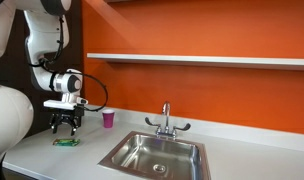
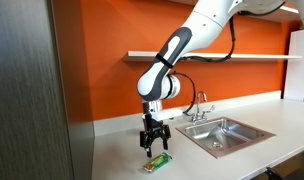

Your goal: Pick up this snack and put it on the shelf

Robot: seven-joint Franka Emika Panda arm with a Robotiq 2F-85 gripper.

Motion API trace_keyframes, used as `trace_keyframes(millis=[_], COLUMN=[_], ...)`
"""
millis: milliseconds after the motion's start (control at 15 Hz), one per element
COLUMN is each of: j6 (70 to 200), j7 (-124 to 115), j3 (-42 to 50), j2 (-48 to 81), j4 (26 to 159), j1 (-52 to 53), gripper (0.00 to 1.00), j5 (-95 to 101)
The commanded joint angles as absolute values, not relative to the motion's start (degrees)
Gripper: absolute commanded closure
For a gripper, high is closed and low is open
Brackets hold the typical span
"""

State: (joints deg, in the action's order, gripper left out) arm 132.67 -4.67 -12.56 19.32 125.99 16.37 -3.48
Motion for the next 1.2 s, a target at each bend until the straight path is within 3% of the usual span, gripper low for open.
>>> trace_keyframes(millis=[0, 1133], j6=[132.57, 136.41], j7=[-4.77, -8.94], j3=[-12.84, -12.83], j2=[19.35, 20.31], j4=[125.91, 125.44], j1=[16.09, 16.49], gripper=[0.0, 0.0], j5=[-3.35, -4.94])
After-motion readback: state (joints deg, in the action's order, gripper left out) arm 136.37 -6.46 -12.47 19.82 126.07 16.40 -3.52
